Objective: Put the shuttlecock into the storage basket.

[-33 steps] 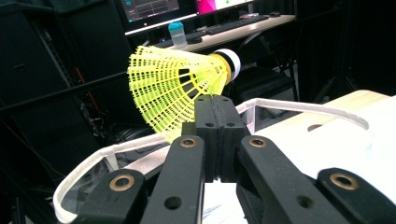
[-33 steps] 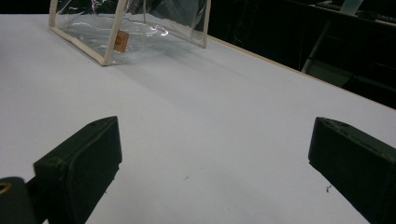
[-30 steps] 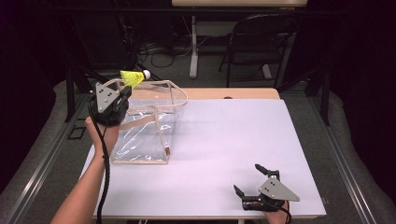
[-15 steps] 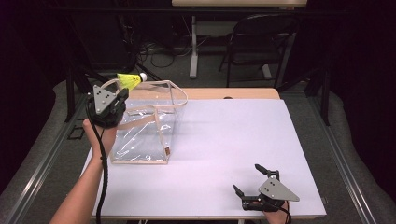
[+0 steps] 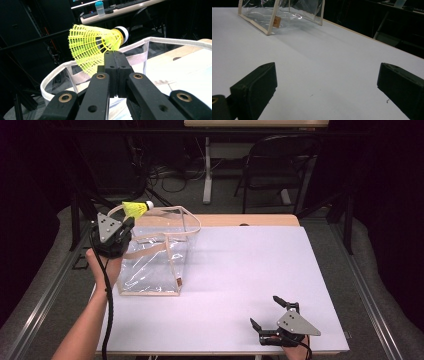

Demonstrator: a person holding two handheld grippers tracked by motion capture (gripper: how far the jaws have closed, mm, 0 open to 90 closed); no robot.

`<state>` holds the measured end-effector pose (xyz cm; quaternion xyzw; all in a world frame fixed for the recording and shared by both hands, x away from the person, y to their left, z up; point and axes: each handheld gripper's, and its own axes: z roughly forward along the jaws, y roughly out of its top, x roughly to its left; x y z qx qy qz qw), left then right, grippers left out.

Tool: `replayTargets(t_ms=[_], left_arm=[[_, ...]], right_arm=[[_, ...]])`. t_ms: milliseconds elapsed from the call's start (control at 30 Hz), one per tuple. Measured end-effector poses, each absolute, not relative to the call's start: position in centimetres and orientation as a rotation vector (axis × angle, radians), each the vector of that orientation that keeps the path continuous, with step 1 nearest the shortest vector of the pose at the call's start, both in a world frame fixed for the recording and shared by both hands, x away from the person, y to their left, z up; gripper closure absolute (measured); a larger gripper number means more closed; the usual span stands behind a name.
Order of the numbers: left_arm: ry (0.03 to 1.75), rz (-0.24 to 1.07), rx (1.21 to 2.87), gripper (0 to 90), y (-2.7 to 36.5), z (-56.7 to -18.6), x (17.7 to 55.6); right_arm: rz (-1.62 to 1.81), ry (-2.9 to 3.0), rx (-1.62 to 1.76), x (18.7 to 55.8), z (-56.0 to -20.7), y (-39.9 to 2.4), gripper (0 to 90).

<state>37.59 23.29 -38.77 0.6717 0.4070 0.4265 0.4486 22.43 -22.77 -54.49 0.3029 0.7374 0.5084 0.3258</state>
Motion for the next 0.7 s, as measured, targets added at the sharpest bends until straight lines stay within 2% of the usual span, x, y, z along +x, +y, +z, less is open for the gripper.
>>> replayTargets(t_ms=[700], left_arm=[[1.033,1.016,1.743,90.0,23.59,-39.57,38.36]], right_arm=[[1.332,1.935,0.793,22.47,-54.51,-22.74,2.2]])
